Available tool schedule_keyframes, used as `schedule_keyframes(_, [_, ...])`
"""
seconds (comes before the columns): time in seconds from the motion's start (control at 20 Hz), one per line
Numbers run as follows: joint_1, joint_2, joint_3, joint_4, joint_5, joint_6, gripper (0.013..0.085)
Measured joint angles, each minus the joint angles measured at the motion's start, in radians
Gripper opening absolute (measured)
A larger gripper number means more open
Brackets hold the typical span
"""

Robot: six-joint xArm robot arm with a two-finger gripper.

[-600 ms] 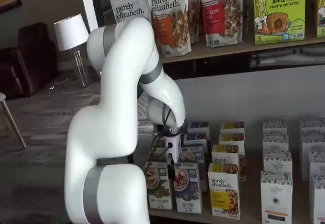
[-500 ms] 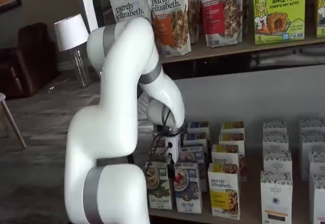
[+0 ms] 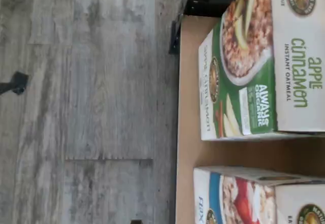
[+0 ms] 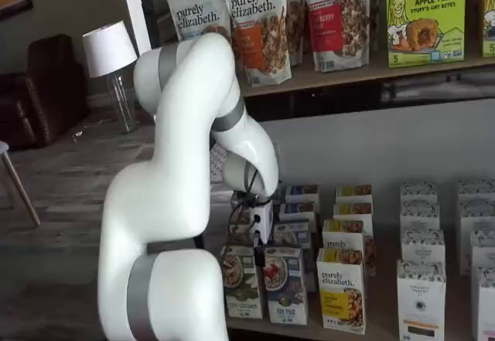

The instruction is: Pick up the blue and white box that is on the bottom shelf, the second box from the left

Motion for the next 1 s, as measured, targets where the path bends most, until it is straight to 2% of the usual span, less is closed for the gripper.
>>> schedule_keyframes(0.8, [-0.027,0.164,-0.197,-0.053,0.023,0.025,0.0850])
schedule_keyframes(1.0, [-0.031,0.197,-0.234,-0.040,0.022,0.010,0.0850])
